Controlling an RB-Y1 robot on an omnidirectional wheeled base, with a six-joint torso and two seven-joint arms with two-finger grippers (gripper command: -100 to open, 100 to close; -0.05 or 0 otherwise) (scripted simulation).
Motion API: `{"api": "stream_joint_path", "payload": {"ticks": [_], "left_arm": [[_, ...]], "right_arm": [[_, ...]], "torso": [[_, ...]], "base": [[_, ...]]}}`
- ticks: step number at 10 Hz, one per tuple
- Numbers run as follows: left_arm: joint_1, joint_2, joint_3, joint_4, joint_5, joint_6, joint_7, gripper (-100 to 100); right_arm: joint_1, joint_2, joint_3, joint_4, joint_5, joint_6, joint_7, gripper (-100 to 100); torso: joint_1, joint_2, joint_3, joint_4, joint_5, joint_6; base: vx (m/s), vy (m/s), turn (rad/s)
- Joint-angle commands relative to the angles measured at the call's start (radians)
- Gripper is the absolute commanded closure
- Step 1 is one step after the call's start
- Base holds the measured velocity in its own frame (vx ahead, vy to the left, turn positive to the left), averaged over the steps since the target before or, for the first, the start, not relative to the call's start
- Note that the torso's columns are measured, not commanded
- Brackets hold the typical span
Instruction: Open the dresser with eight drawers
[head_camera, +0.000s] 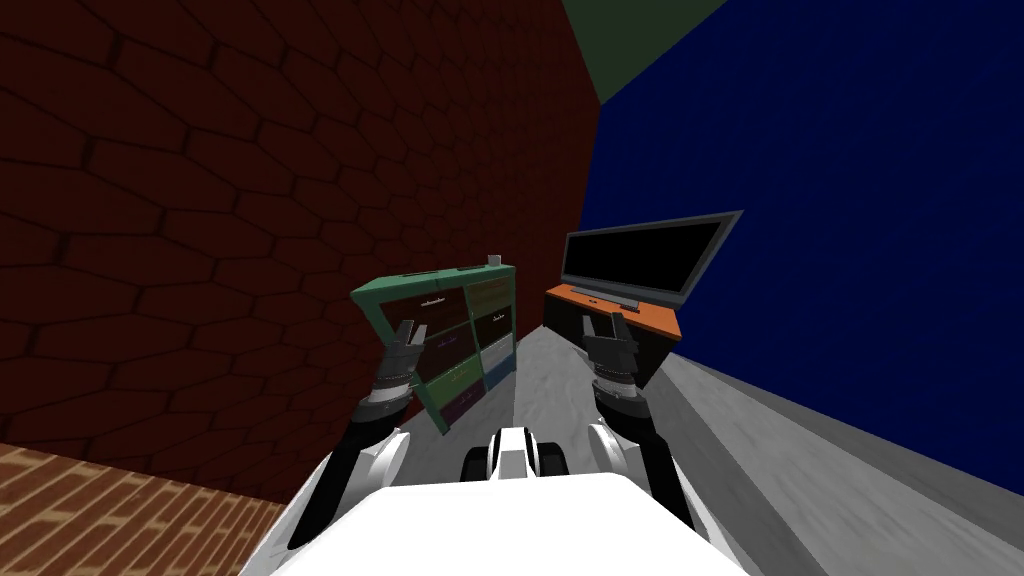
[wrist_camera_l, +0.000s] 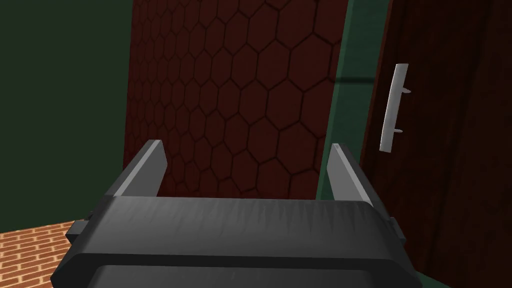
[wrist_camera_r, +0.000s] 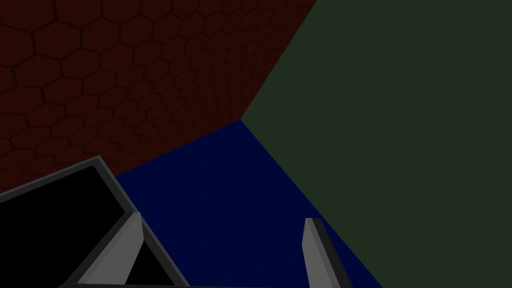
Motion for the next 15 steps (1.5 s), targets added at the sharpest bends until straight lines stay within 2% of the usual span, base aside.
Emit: {"api": "stream_joint_path", "payload": {"ticks": [1, 2, 8, 9, 13, 14, 15], "left_arm": [[-0.007, 0.012, 0.012, 0.070, 0.010, -0.011, 0.005, -100], [-0.007, 0.012, 0.012, 0.073, 0.010, -0.011, 0.005, -100], [-0.045, 0.011, 0.047, 0.259, 0.036, -0.028, 0.019, -100], [-0.045, 0.011, 0.047, 0.268, 0.036, -0.028, 0.019, -100], [-0.065, -0.002, 0.065, 0.369, 0.050, -0.037, 0.027, -100], [-0.065, -0.002, 0.065, 0.369, 0.050, -0.037, 0.027, -100], [-0.071, -0.007, 0.071, 0.402, 0.054, -0.040, 0.029, -100]], "right_arm": [[0.000, 0.000, 0.000, 0.000, 0.000, 0.000, 0.000, 0], [0.000, 0.000, 0.000, 0.000, 0.000, 0.000, 0.000, 0], [0.000, 0.000, 0.000, 0.000, 0.000, 0.000, 0.000, 0], [0.000, 0.000, 0.000, 0.000, 0.000, 0.000, 0.000, 0], [0.000, 0.000, 0.000, 0.000, 0.000, 0.000, 0.000, 0], [0.000, 0.000, 0.000, 0.000, 0.000, 0.000, 0.000, 0], [0.000, 0.000, 0.000, 0.000, 0.000, 0.000, 0.000, 0]], "torso": [[0.000, -0.001, 0.000, 0.000, 0.000, 0.000], [-0.001, -0.002, -0.001, 0.000, 0.000, 0.000], [-0.001, -0.004, -0.003, -0.001, 0.000, 0.000], [0.000, 0.000, 0.000, 0.000, 0.000, 0.000], [0.000, -0.002, -0.001, -0.001, 0.000, 0.000], [0.000, -0.002, -0.002, -0.001, 0.000, 0.000], [0.001, -0.001, 0.000, 0.000, 0.000, 0.000]], "base": [[0.144, -0.126, 0.045], [0.084, -0.090, 0.018], [0.129, -0.129, 0.049], [0.078, -0.101, 0.020], [0.086, -0.096, 0.035], [0.072, -0.076, 0.020], [0.084, -0.087, 0.027]]}}
